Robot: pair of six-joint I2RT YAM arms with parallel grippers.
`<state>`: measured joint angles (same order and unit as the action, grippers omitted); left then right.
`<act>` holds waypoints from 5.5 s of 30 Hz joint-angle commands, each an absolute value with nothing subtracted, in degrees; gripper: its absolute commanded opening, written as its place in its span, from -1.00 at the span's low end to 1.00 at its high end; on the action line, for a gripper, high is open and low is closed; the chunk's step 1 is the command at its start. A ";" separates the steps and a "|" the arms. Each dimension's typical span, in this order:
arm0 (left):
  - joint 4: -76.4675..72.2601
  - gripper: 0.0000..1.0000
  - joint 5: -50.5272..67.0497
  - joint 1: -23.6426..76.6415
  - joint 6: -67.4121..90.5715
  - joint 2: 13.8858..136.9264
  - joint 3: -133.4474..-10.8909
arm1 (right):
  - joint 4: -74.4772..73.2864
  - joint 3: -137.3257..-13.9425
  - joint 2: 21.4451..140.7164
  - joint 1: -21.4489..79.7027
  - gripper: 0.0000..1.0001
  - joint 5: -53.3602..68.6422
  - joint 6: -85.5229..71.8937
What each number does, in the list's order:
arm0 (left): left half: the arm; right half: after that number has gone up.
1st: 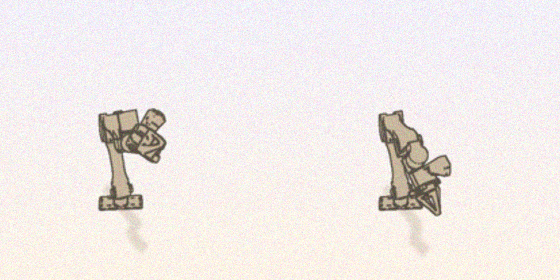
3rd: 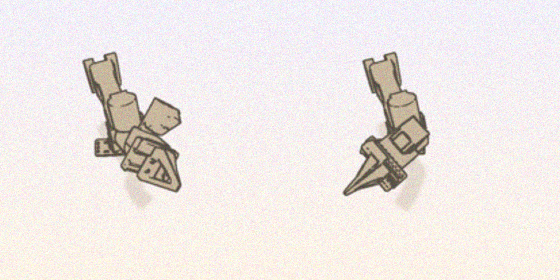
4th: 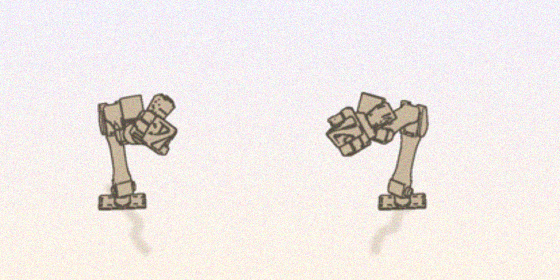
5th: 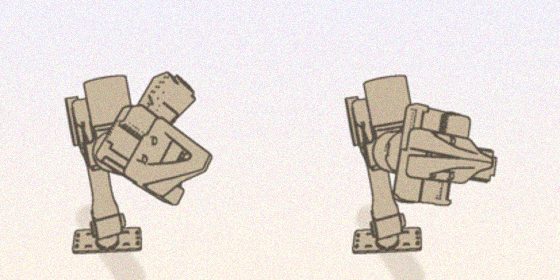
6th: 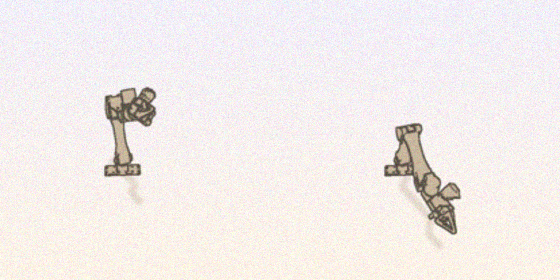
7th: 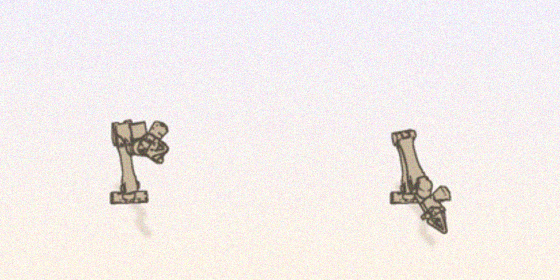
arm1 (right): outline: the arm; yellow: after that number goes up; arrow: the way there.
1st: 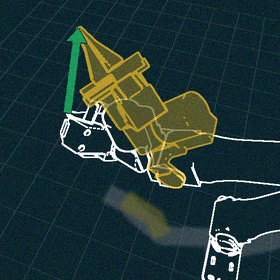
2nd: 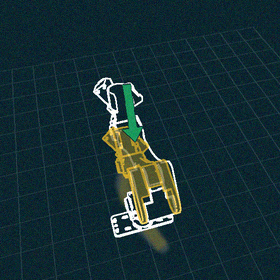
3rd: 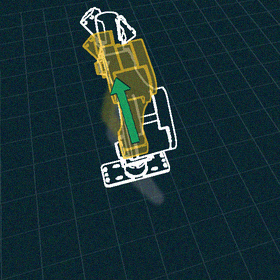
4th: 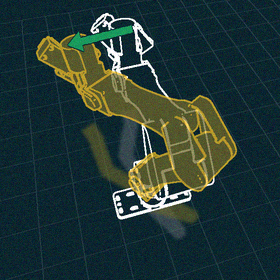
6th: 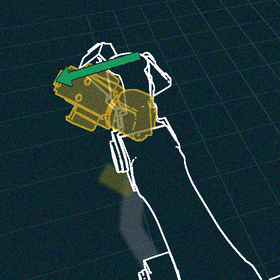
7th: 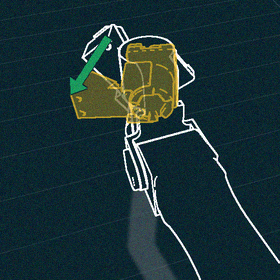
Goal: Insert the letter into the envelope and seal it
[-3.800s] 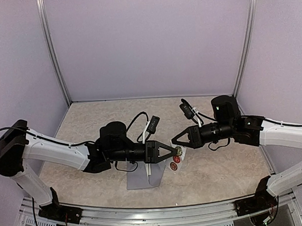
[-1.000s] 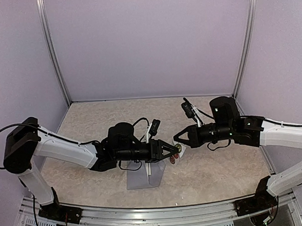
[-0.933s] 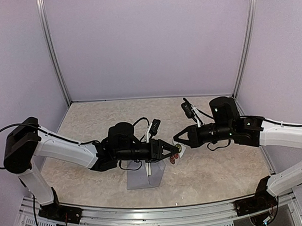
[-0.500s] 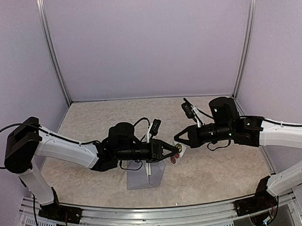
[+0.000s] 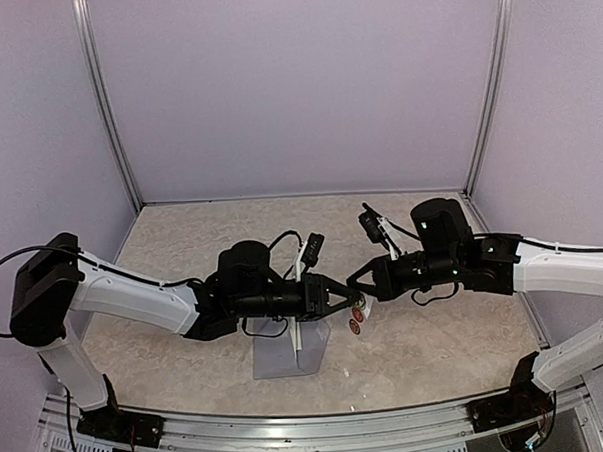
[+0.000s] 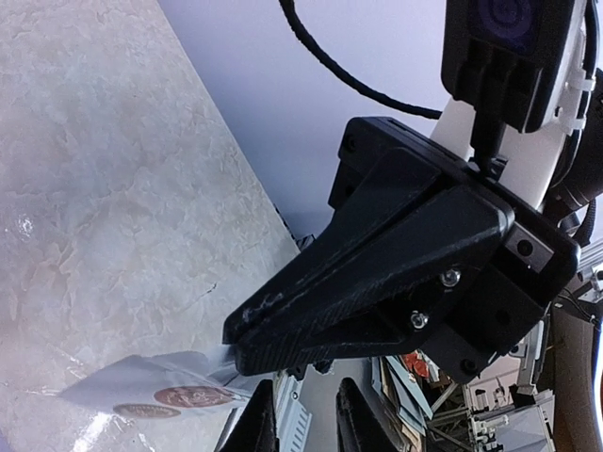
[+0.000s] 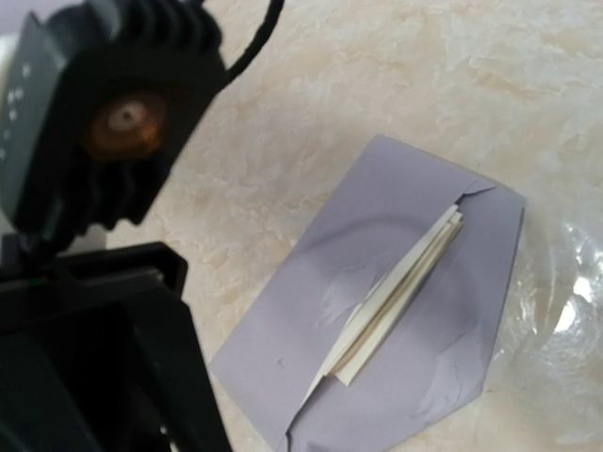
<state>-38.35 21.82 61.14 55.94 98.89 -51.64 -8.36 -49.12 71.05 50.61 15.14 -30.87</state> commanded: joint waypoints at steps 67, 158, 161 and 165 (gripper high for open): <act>-34.80 -1.00 26.96 41.37 39.40 88.52 -31.23 | 3.11 -54.05 94.68 40.13 0.84 29.46 -27.06; -42.28 -1.00 24.37 38.63 41.31 87.51 -22.45 | 10.78 -72.05 121.61 49.80 0.21 54.38 -42.66; -41.56 -1.00 24.19 38.67 41.20 86.50 -22.06 | 10.81 -72.69 123.14 50.13 0.21 54.40 -42.60; -40.74 -1.00 24.49 38.67 41.35 85.66 -21.82 | 11.02 -73.49 124.75 50.69 0.21 54.79 -42.53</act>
<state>-42.26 24.86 38.65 41.93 87.31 -22.50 11.81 -71.85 122.58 49.63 55.00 -43.18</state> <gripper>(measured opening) 0.002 0.604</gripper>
